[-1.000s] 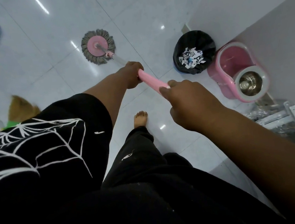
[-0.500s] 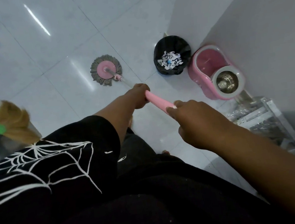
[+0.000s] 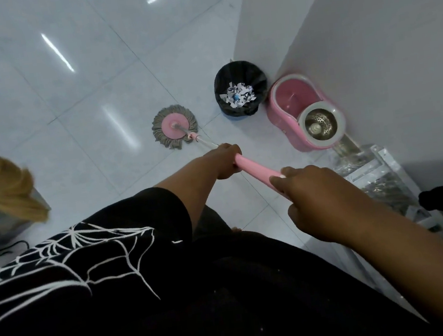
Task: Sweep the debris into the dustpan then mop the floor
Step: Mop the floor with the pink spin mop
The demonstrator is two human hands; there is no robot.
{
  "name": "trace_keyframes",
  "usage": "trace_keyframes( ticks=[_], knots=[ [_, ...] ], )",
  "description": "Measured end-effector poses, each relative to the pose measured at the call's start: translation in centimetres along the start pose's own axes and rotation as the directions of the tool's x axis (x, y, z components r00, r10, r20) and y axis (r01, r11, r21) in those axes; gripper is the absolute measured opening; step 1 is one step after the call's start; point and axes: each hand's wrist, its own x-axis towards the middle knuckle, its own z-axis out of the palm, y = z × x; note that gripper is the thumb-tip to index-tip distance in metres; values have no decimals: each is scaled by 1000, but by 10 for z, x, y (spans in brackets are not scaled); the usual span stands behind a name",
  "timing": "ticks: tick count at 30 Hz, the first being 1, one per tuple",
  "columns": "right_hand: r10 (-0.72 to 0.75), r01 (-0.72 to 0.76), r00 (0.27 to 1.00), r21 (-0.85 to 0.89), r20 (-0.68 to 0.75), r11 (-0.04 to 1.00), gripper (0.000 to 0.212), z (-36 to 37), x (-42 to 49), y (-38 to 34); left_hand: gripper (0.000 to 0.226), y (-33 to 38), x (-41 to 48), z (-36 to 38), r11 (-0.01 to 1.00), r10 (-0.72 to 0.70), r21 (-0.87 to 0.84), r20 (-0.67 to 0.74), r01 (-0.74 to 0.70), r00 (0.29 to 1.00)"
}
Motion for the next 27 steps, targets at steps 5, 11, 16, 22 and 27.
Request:
trace_keyframes(
  ticks=[5,11,16,22,27],
  knots=[
    [-1,1,1000,-25,7,1000,37,-15,31,-7,42,-22,11,-19,998,-11,-57,-37,9,999],
    [19,-20,1000,-33,-10,999,39,-45,112,-17,43,-73,48,-78,995,-35,-92,-80,28,996],
    [13,-13,1000,-11,-17,1000,46,-78,204,-35,46,-133,85,-149,993,-66,-105,-89,57,994],
    [12,-9,998,32,-67,999,40,-118,306,-51,46,-196,128,-232,994,-85,-78,-83,79,993],
    [8,1,996,101,-90,995,37,-129,351,-62,45,-228,148,-271,995,-95,-25,-56,94,994]
  ],
)
